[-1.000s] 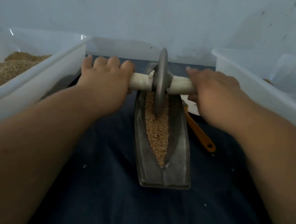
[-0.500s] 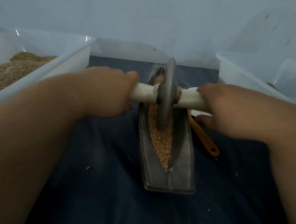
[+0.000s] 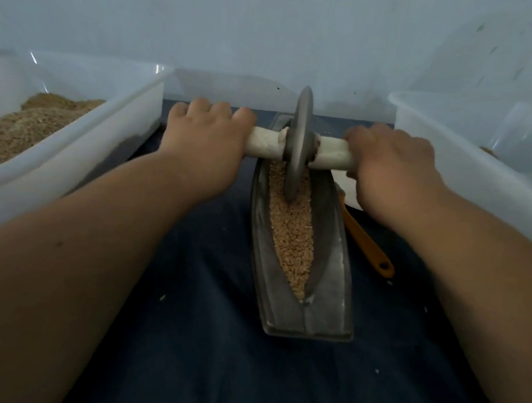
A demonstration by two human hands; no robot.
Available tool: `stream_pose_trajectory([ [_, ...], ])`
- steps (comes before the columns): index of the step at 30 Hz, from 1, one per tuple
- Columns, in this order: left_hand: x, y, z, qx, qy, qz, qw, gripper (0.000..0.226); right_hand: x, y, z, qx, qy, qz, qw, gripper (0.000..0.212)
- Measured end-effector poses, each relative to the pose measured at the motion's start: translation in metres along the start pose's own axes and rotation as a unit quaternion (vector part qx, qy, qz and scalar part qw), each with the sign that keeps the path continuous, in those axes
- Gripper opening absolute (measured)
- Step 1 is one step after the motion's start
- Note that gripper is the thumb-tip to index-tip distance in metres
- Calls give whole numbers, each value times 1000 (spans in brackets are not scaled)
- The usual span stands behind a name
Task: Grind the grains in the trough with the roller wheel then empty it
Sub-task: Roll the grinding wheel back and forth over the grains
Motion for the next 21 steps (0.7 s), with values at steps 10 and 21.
stream_pose_trajectory([
  [10, -9, 4, -4, -65, 47, 38, 996, 49, 0, 0, -6, -32, -6, -4, 999, 31],
  [21, -13, 24, -22, -199, 67, 122, 970, 30, 4, 30, -42, -231, -124, -74, 962, 27],
])
Point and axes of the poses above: each hand's wrist, its own y-axis away from the middle knuckle, its own z-axis out of the palm, x = y × z, the point moved 4 cm from there along -y, towards the middle knuckle, and after that the axes turned 1 degree about -z, right-handed, at the moved point
